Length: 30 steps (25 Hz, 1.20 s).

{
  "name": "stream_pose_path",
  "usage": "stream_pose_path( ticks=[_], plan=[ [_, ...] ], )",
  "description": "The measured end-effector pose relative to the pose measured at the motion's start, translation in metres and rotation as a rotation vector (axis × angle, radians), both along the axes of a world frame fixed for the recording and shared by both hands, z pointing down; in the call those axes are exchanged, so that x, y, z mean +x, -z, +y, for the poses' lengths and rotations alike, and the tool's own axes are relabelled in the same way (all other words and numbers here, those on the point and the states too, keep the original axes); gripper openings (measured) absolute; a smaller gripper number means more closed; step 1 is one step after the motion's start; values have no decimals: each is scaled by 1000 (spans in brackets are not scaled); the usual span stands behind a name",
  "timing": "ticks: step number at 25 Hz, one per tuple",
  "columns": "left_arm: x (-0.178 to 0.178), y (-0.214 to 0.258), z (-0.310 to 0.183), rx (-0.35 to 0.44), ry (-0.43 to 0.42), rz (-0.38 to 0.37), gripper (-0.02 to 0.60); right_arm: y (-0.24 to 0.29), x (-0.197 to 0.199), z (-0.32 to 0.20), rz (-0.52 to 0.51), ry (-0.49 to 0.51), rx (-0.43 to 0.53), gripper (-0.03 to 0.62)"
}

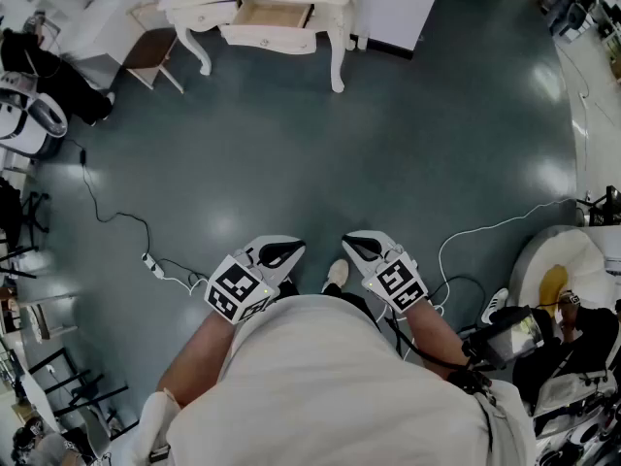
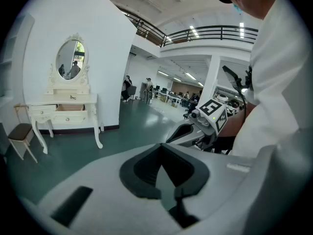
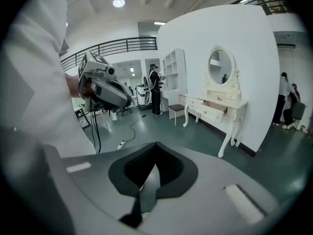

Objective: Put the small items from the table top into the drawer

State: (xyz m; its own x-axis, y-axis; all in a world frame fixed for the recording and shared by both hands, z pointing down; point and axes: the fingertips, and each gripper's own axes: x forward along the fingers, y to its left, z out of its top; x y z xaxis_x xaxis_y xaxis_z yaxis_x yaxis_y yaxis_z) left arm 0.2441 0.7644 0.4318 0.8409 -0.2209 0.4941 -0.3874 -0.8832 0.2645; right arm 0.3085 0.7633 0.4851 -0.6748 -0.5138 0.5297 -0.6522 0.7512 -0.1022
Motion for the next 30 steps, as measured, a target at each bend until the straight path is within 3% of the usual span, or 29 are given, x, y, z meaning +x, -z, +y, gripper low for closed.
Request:
stream_pose_path(
  ticks=[15,22,30],
  plan=[
    [-175,18,-57,40,90,97,2,24,-163,-60,70,50,40,0],
    [-255,5,-72,16,132,114,2,24,-228,-87,84,31,26,24],
    [-276,-3,-136,4,185,146,2,16,-241,-146,91,45,-7,35]
  ],
)
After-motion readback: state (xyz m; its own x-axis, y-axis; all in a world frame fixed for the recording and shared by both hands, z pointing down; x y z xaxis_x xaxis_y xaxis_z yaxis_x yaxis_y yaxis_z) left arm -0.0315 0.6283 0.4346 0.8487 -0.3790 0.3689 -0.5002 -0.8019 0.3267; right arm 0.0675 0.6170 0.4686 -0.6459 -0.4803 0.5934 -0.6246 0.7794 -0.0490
